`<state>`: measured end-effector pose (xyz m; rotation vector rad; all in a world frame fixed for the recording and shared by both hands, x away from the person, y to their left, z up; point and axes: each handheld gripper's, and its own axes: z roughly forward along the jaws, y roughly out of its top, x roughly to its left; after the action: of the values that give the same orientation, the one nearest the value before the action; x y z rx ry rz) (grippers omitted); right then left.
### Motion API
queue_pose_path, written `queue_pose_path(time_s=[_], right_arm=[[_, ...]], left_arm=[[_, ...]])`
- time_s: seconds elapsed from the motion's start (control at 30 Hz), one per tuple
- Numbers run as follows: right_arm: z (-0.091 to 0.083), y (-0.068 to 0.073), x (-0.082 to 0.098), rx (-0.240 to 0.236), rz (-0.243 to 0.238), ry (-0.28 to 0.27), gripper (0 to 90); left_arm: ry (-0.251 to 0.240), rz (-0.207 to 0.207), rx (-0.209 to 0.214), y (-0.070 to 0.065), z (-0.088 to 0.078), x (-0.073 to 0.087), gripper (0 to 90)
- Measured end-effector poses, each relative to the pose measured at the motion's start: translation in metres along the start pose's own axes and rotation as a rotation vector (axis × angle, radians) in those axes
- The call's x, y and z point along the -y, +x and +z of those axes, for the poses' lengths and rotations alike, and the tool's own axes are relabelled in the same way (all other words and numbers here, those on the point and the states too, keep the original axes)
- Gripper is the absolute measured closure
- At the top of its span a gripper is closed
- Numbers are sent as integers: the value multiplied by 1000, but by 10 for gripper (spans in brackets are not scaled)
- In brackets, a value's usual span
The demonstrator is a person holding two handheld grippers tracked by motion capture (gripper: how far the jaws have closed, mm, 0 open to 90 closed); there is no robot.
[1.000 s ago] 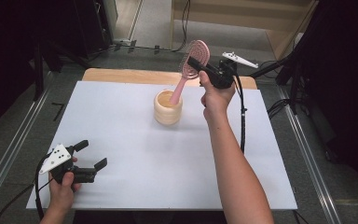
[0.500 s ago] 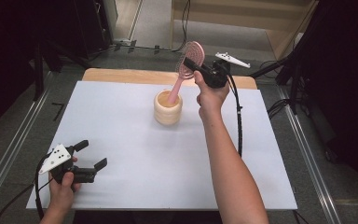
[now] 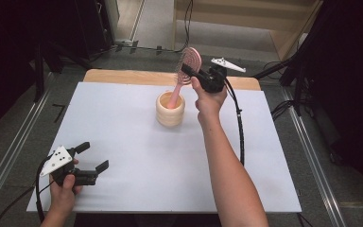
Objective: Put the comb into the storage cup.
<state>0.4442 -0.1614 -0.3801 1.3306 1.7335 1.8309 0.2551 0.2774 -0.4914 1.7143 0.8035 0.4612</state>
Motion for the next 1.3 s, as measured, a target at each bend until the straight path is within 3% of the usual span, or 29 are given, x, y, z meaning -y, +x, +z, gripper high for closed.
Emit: queue_pose_path(time_s=[0.23,0.83,1.3], right_arm=[[4,-4,11,7,24,5,629],[12,-6,36,8,35,29,629],[16,-7,51,16,61,16,628]], left_arm=[[-2,1,3,0,0,0,0],[-2,-1,6,1,0,0,0],[1,-2,5,1,0,0,0]])
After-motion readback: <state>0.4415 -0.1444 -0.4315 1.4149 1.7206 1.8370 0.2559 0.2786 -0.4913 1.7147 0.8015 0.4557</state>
